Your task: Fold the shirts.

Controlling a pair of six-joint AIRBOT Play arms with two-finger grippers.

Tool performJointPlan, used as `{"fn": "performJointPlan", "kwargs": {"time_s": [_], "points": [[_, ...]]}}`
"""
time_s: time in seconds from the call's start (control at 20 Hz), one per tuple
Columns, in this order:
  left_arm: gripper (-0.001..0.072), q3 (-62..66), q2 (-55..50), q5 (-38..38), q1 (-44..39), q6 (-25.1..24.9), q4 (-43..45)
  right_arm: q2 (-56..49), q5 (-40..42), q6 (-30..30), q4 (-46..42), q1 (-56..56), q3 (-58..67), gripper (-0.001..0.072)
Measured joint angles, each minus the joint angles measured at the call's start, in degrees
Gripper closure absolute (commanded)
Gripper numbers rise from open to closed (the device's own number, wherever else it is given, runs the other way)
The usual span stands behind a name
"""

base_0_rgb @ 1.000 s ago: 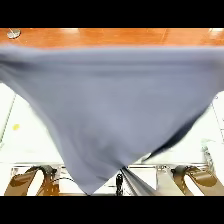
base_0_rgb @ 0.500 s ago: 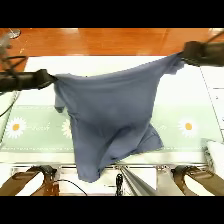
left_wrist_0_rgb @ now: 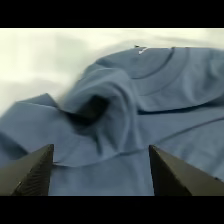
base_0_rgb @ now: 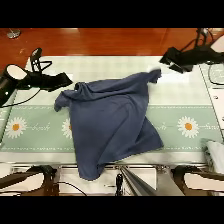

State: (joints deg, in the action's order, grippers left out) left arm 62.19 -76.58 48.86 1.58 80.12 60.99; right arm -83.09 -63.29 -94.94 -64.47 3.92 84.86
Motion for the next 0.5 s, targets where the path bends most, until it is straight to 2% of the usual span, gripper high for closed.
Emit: {"fn": "performJointPlan", "kwargs": {"time_s": [0.15,0.25,0.45,0.5], "points": [[0.0007,1.9,-1.2,1.2,3.5,0.1,5.6,1.5,-11.3,2.8,-6.8,6.2,-3.0,0.0091],[0.0009,2.5,-2.8,2.8,5.9,0.6,7.5,4.7,-14.9,3.5,-10.5,9.5,-9.6,0.0091],[0.0015,3.0,-7.9,7.9,8.4,0.8,6.7,13.4,-18.3,5.7,-11.1,11.9,-26.0,0.0091],[0.0077,3.0,-9.3,9.0,8.7,0.5,5.5,15.3,-19.2,6.5,-10.5,11.8,-29.2,0.0091]]}}
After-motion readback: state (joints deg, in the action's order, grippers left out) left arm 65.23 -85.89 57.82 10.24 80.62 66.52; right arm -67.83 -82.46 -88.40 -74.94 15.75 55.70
